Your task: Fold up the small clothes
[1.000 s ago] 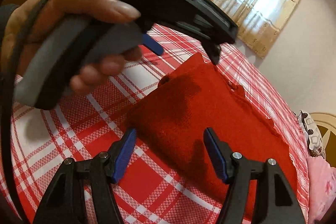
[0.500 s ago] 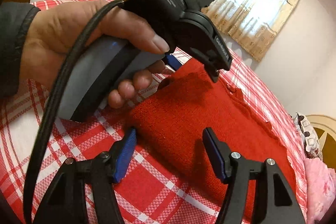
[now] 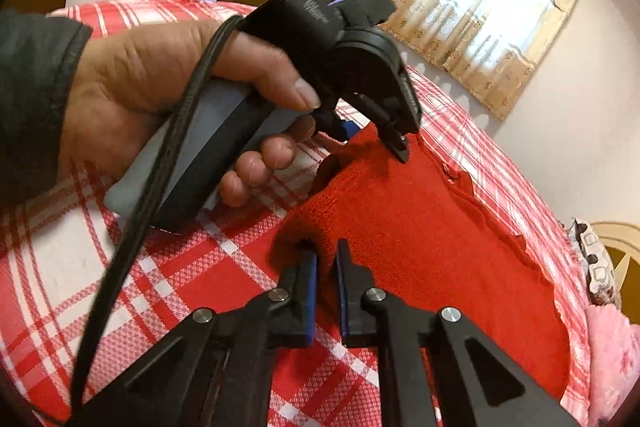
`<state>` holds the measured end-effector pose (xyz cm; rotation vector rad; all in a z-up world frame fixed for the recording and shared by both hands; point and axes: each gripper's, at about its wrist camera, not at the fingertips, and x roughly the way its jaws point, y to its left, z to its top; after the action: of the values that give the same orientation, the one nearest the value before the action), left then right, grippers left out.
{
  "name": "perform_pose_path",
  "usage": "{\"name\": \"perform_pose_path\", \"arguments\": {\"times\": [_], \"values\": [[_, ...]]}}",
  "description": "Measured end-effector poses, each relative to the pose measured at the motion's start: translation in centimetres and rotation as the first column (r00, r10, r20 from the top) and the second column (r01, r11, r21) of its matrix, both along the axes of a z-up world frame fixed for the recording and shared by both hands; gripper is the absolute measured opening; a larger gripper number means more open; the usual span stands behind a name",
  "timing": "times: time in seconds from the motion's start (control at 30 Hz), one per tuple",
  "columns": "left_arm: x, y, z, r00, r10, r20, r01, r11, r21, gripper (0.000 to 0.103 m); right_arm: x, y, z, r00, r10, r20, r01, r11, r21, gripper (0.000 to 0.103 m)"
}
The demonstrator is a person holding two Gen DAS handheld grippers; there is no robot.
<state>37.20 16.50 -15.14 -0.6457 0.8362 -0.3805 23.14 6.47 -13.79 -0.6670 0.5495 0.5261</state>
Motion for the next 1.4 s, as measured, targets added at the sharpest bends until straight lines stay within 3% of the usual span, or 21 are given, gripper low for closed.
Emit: {"name": "perform_pose_path", "arguments": {"times": [0.23, 0.5, 0.87, 1.4], "values": [[0.1, 0.4, -0.1, 0.999, -0.001, -0.033, -0.001, 0.999, -0.043, 0.029, 0.0, -1.4, 0.8, 1.0, -0.002, -0.018, 0.002, 0.999, 0.041, 0.007], [-0.1, 0.5, 0.6, 0.998, 0.014, -0.059, -0.021, 0.992, -0.122, 0.027, 1.3, -6.3, 2.7, 0.996, -0.057, -0.068, 0.069, 0.979, 0.191, 0.007], [0.9, -4.0, 4.8, 0.999, -0.031, 0.017, 0.032, 0.993, -0.11, 0.025, 0.5, -10.1, 4.6, 0.992, -0.114, -0.049, 0.123, 0.951, 0.284, 0.006], [3.1, -11.1, 7.7, 0.989, -0.127, 0.078, 0.133, 0.988, -0.08, 0.025, 1.2, -17.6, 6.7, 0.97, -0.236, -0.053, 0.239, 0.9, 0.365, 0.006]]}}
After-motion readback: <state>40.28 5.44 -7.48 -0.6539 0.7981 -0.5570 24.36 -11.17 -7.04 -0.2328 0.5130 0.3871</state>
